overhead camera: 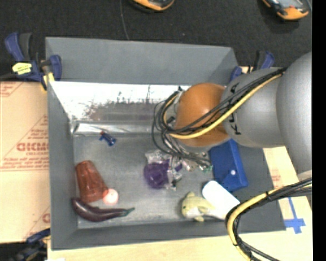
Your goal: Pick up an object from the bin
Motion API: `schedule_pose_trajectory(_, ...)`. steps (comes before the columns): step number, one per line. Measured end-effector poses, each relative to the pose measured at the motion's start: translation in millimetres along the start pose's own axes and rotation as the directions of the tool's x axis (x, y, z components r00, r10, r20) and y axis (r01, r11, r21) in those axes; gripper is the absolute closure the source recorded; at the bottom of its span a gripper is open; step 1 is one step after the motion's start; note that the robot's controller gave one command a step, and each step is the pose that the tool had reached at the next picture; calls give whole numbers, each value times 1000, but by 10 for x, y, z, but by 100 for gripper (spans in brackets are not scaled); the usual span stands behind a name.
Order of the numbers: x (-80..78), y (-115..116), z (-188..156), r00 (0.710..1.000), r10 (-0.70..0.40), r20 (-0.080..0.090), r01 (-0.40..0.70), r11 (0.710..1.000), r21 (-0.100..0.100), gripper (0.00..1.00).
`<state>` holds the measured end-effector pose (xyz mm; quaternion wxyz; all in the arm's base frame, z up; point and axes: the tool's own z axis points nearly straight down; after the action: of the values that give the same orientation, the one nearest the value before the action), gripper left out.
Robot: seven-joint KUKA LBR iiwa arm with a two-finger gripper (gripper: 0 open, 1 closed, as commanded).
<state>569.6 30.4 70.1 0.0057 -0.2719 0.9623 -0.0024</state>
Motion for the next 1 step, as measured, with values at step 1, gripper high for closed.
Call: schedule_pose_trajectory(1,2,-6,-31,1000,1,2,-1,1000,1,100)
